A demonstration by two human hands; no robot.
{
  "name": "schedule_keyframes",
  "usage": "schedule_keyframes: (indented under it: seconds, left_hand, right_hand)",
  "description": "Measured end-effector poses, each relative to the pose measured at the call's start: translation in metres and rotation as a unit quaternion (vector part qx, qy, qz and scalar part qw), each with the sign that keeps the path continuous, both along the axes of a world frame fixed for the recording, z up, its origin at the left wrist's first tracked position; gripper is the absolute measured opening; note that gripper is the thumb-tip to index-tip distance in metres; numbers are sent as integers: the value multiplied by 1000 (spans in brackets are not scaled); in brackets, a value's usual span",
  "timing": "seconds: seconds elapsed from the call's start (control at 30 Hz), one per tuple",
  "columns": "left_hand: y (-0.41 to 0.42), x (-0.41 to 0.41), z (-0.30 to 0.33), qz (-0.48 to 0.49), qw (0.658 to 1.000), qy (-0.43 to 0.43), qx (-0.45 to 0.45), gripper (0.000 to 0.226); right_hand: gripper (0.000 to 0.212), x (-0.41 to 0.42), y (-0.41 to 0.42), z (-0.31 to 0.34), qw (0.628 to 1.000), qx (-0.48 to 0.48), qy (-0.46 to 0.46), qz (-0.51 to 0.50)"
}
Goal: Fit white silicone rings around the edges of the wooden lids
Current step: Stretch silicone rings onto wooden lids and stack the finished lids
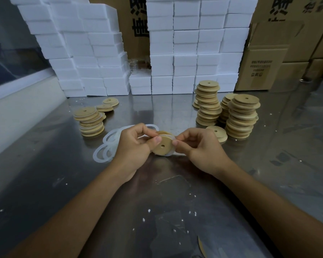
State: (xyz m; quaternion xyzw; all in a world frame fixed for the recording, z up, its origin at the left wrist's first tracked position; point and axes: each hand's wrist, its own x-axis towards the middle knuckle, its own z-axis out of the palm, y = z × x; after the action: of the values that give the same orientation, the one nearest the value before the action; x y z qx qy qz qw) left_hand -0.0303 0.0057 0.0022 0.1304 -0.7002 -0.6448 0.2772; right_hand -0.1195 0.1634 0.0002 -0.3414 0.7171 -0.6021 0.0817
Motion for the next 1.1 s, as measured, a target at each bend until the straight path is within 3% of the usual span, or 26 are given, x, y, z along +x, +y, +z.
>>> schedule_keyframes:
  seconds: [0.13, 0.33, 0.4, 0.53, 0.6, 0.67, 0.83, 1.1]
  left_hand:
    - [0, 1, 1, -30, 998, 6, 57, 14]
    - [-2, 0, -1, -16, 997, -11, 81, 17]
    - [-2, 0, -2, -10, 1000, -13, 16, 19]
    - [1, 0, -1, 31, 980, 7, -199, 23]
    - [2, 2, 0, 39, 966, 23, -255, 15]
    - [4, 2, 1, 40, 959, 22, -279, 11]
    - [5, 2, 2, 61, 969, -3, -241, 15]
    - [3, 0, -1, 33, 991, -10, -131, 16]
  right_hand:
    - [4, -3, 4, 3, 996, -35, -73, 21]
    - [4, -3, 0, -4, 999, -13, -40, 18]
    - [3, -3, 0, -6, 1000, 3, 6, -4]
    - [8, 1, 2, -4, 980, 30, 191, -48]
    - [8, 4, 2, -3, 966, 33, 253, -41]
    - [6, 5, 0, -3, 965, 25, 257, -36]
    - [6, 3, -3, -6, 983, 16, 176, -54]
    - [8, 0, -1, -2, 980, 17, 184, -72]
